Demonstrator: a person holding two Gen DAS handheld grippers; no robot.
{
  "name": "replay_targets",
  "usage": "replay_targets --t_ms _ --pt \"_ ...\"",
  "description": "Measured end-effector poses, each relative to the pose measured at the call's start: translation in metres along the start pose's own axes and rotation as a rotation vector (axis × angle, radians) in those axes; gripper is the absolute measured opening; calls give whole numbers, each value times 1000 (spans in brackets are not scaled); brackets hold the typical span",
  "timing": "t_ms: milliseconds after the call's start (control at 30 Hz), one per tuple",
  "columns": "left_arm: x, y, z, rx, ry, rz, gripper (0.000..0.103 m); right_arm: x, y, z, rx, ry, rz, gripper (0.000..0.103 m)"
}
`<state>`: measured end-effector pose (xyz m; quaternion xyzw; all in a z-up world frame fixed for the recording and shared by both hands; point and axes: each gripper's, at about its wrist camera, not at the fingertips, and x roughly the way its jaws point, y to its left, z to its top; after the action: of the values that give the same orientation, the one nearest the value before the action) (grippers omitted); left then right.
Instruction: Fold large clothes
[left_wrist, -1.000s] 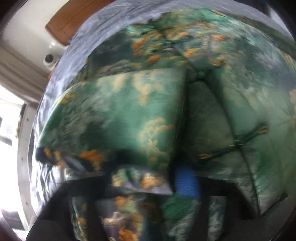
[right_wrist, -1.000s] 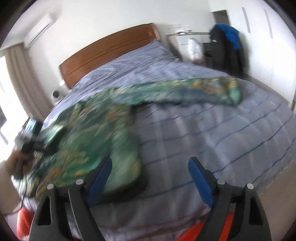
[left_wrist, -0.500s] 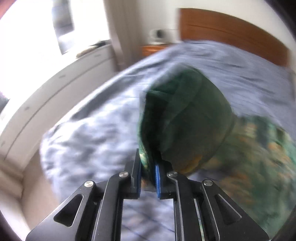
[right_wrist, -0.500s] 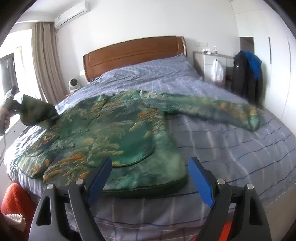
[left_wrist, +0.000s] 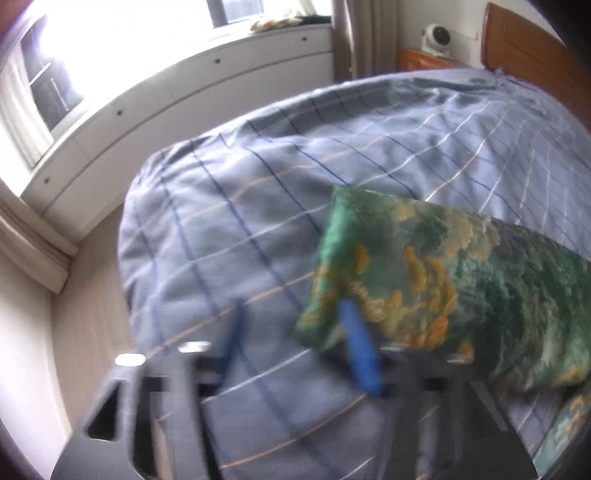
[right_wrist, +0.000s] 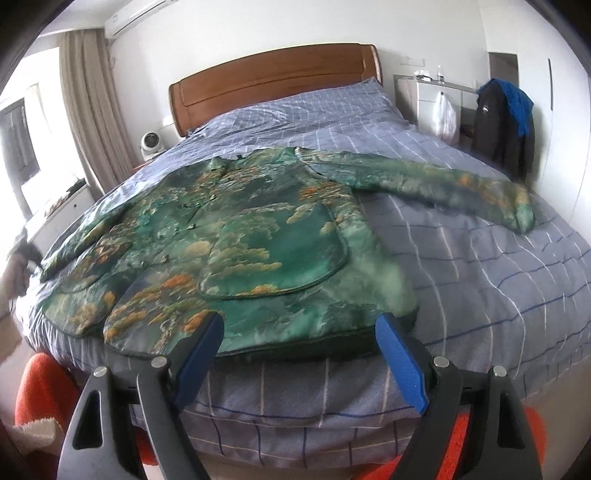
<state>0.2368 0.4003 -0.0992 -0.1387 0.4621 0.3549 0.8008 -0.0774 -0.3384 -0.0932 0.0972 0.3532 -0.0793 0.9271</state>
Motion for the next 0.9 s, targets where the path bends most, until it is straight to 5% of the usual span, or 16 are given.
replay_targets --t_ms 67,133,233,333,567,633,667,700,900 --pt "-23 12 -15 42 -36 -84 74 -1 -12 7 39 1 0 84" --pt "-46 17 -38 130 -16 -256 75 -5 -32 16 94 -13 -1 88" --pt "-82 -7 -103 333 118 -585 82 1 -70 33 192 9 39 92" --pt "-102 -40 -162 483 220 -745 86 30 -105 49 287 117 164 92" --pt "-120 -101 -216 656 237 -780 85 97 -115 49 321 334 423 87" --pt "-126 -108 -223 695 203 -738 64 98 -101 47 251 369 430 52" --pt "-128 -110 -225 715 208 -730 32 96 -95 47 207 378 396 37" --pt "-130 -109 -225 719 225 -738 20 92 -93 45 200 375 392 20" --pt "-142 -83 -202 655 197 -781 11 55 -90 54 264 312 434 15"
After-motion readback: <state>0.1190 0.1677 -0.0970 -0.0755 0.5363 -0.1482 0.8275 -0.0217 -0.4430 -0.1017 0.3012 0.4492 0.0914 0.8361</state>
